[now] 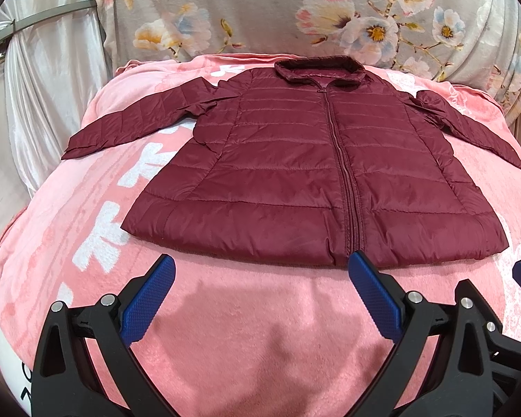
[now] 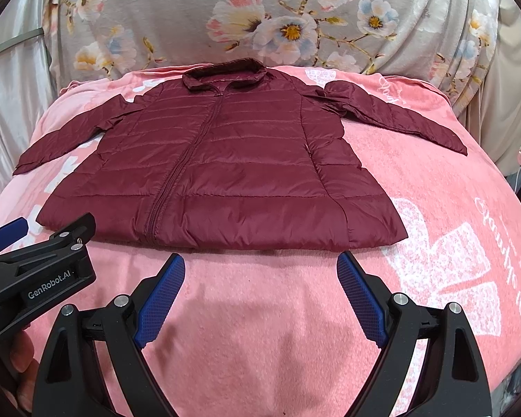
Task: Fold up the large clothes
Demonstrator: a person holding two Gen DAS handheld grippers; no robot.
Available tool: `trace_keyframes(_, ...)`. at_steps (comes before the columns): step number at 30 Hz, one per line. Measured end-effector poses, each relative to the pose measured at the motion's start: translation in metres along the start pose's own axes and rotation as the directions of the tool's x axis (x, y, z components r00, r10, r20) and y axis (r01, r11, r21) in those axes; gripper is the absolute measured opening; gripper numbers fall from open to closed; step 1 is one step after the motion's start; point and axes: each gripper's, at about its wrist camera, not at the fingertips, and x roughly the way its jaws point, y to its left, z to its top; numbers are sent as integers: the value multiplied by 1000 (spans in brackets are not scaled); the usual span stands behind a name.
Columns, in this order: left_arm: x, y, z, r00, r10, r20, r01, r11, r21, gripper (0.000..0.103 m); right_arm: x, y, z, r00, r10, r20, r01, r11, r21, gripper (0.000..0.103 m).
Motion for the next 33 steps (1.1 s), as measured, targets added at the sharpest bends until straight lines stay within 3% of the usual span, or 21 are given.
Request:
trace_keyframes(14,2,11,7,1000,-17,-3,17,1000,-21,97,2,0,4,1000,2,-3,-2,1000,6,87)
trace_keyframes(18,5,14,15,1000,-28,2,29,999,-37,98,10,-16,16,1000,-4,-11,4,1000,29,87)
trace_keyframes(23,18,25,27,1000,-19,6,19,997,-77,98,31,-80,44,1000,-21,-9,22,989,149,87)
trace_keyframes(28,39,36,41,999,43,4,-43,994,-96,98,61,-185,93,988,-156,20,144,949,282,87)
trace_keyframes(33,64,47,59,999,32,-9,-33,989,-144,98,106,-287,131,970,-243,-5,226,894,387,87)
